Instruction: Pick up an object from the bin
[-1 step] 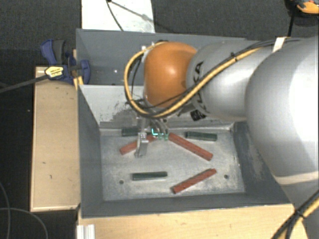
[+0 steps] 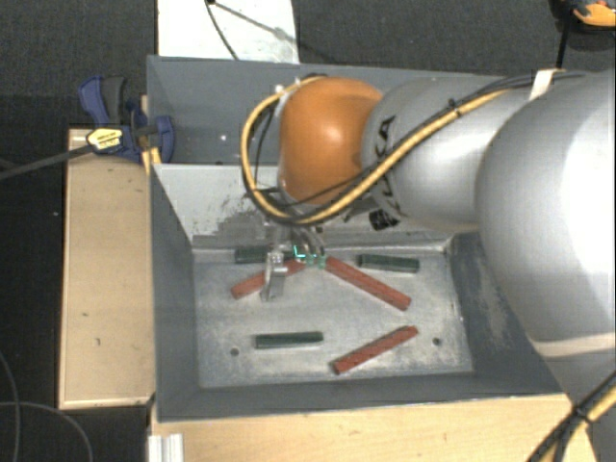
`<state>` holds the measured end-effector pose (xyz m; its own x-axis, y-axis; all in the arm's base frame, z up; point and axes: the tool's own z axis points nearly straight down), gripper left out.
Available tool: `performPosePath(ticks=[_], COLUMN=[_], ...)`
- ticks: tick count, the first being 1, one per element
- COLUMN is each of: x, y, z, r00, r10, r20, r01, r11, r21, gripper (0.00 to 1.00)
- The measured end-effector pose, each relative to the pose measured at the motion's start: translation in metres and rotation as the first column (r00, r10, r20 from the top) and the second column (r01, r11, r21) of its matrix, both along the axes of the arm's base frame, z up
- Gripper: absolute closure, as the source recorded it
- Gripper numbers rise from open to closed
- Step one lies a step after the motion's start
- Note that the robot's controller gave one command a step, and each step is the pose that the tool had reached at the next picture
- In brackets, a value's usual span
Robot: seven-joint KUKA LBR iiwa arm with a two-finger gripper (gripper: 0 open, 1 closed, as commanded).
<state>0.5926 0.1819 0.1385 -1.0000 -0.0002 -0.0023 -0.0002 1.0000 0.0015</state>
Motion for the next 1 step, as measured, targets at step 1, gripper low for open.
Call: performPosePath(ticks=[1], x=[-0.0039], y=[-0.0039], z=[-0.031], r00=[0.997], r10=[-0.081], r20=[0.007], r01=[0.08], r11=[0.997], r21=[0.003], gripper=[0.0])
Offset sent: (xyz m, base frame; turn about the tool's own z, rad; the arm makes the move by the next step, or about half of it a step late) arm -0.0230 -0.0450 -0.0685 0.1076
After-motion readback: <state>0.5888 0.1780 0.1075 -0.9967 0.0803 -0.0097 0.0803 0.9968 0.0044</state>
